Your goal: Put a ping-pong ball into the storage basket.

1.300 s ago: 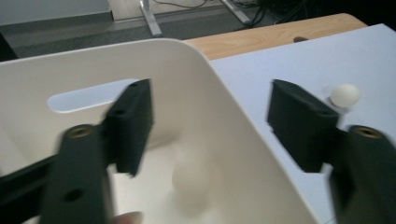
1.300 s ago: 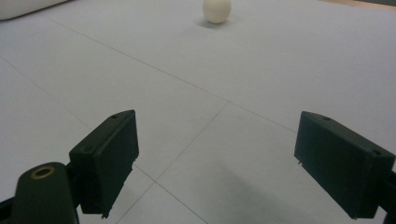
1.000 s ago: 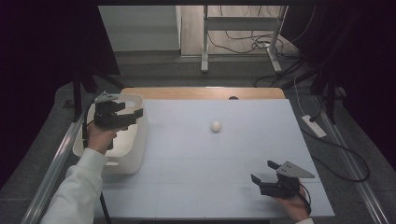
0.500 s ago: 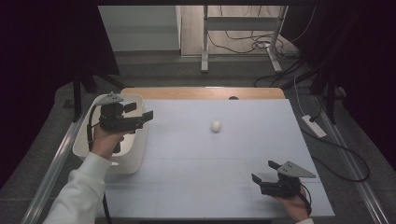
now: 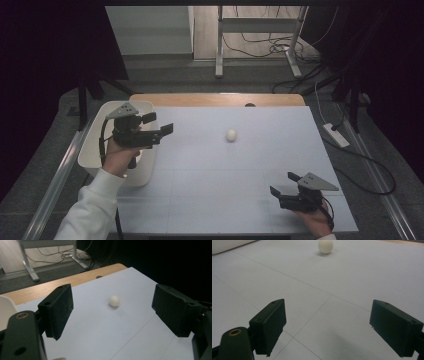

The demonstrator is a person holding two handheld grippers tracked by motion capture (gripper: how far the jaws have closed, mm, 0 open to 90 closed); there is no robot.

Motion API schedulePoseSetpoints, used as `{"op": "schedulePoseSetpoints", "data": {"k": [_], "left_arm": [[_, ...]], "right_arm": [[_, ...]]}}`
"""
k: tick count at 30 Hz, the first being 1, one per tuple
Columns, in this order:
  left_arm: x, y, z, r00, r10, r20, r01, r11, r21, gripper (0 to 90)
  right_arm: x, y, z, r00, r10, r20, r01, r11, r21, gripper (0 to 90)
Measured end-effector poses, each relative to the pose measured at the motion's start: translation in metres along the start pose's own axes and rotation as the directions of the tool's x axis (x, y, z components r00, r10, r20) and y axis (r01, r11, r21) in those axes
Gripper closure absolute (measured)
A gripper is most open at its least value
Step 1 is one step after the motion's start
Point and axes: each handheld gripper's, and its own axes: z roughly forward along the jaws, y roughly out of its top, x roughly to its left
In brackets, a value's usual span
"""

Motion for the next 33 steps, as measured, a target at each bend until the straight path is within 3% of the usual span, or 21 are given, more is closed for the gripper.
{"op": "schedulePoseSetpoints", "data": {"k": [9, 33], "left_arm": [[-0.016, 0.0, 0.011, 0.9982, 0.032, 0.051, -0.033, 0.9993, 0.017, 17.9], [-0.041, -0.012, 0.036, 0.99, 0.072, 0.121, -0.081, 0.994, 0.074, 17.7]], "right_arm": [[-0.001, 0.0, 0.002, 1.0, -0.003, 0.0, 0.003, 1.0, 0.003, 14.0], [0.0, 0.001, 0.004, 0.9999, -0.012, -0.004, 0.012, 1.0, 0.004, 14.0]]}}
